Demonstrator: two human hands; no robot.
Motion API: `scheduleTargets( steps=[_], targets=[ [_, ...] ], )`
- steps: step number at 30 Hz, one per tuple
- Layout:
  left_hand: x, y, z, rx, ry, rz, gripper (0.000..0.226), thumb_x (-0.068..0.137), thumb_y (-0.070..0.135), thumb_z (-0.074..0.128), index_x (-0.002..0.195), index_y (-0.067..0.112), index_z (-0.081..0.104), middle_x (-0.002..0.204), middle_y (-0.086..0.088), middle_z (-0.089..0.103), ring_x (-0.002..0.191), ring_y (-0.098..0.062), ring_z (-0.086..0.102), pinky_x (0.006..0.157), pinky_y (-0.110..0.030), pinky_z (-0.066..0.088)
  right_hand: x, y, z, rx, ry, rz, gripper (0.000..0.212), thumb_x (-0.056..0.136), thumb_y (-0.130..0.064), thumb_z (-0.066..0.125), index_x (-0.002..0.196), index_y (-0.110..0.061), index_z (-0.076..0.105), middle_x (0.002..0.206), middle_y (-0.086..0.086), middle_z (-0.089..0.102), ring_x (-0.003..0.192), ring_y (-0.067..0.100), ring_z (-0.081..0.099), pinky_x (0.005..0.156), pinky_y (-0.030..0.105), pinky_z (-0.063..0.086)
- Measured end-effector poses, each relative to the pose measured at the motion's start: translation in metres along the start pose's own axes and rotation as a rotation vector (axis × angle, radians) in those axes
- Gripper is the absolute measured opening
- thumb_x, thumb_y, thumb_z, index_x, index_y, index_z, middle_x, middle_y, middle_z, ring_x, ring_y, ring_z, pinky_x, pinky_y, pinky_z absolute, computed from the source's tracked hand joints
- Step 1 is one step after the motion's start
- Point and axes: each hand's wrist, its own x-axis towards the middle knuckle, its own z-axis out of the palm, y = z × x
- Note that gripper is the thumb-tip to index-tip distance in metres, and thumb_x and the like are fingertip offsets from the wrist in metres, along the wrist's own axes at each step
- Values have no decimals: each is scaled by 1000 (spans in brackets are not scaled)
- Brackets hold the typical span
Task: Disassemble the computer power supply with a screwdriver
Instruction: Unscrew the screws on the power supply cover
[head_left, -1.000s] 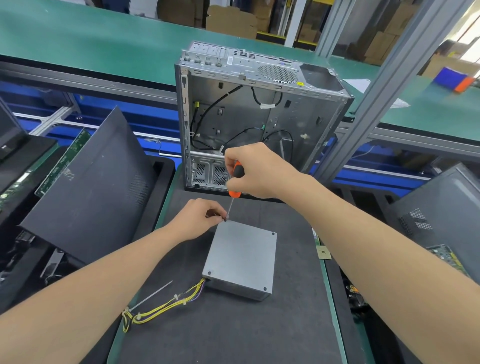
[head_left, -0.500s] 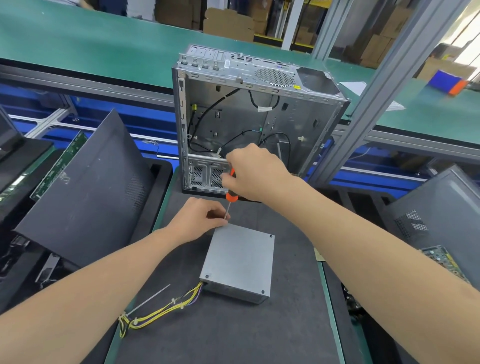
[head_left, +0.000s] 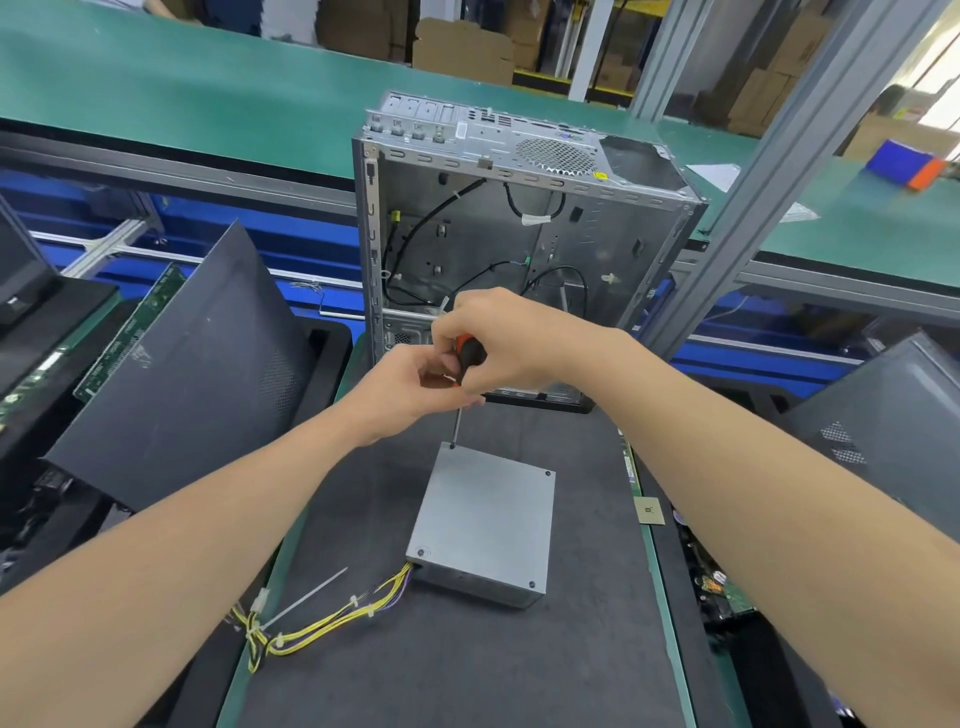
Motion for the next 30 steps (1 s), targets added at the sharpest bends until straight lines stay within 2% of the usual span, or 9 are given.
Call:
scheduleTargets(
  steps=[2, 6, 8, 11, 14, 17, 20, 26, 30],
  targets=[
    [1, 0, 0, 53, 41, 5, 16, 85, 21, 87, 98, 15, 79, 98, -5, 81, 105, -29, 75, 107, -56, 51, -2, -2, 1, -13, 16, 14, 21, 71, -21, 74, 91, -22, 68, 90, 0, 58, 82, 7, 52, 73, 38, 52],
    [0, -3, 3, 91, 99, 33, 13, 82, 23, 87, 90, 24, 77, 92, -1, 81, 95, -27, 76, 97, -58, 56, -2, -14, 9, -257, 202, 182, 29, 83, -44, 58, 99, -20, 55, 76, -1, 48, 75, 31, 56, 53, 32, 35],
    [0, -4, 7, 67, 131, 44, 14, 81, 20, 89, 85, 27, 77, 90, -3, 80, 94, -33, 76, 95, -59, 57, 1, -20, 13, -358, 259, 319, 32, 89, -48, 53, 91, -16, 50, 69, -1, 37, 68, 33, 49, 50, 30, 23],
    [2, -3, 10, 81, 128, 65, 16, 80, 25, 88, 86, 34, 76, 90, 1, 80, 94, -29, 77, 94, -57, 58, 4, -19, 15, -238, 225, 398, 30, 90, -38, 58, 76, -15, 42, 71, 1, 41, 63, 29, 48, 50, 29, 26],
    [1, -5, 8, 92, 111, 50, 19, 80, 35, 85, 95, 31, 73, 87, 5, 77, 95, -32, 75, 95, -58, 57, 4, -14, 9, -78, 170, 334, 17, 85, -31, 64, 84, -17, 56, 79, 1, 58, 71, 28, 58, 52, 28, 38],
    [-1, -5, 5, 66, 74, 56, 24, 85, 32, 82, 108, 31, 74, 103, 6, 80, 104, -18, 76, 101, -53, 56, -1, -10, 3, 47, 90, 240, 14, 78, -24, 68, 89, -21, 60, 84, -6, 66, 80, 20, 60, 64, 33, 51],
    [-2, -2, 4, 68, 68, 61, 22, 89, 22, 81, 105, 37, 75, 105, 6, 80, 105, -15, 76, 104, -49, 56, -2, -6, -2, 59, 40, 150, 17, 74, -17, 71, 90, -21, 64, 80, -9, 64, 78, 13, 55, 65, 31, 48],
    [-1, -1, 6, 134, 71, -6, 13, 87, 26, 85, 99, 23, 80, 96, 6, 82, 100, -13, 77, 103, -50, 55, -1, -7, 1, 41, 13, 84, 19, 66, -6, 75, 75, -21, 68, 81, -6, 61, 77, 6, 54, 61, 26, 44],
    [0, -2, 6, 166, 93, 3, 10, 85, 28, 85, 94, 24, 81, 91, 9, 81, 95, -11, 76, 96, -44, 57, -4, -8, -2, 22, 6, 83, 22, 72, -12, 73, 90, -23, 70, 84, -10, 60, 81, 8, 56, 63, 25, 45]
  ],
)
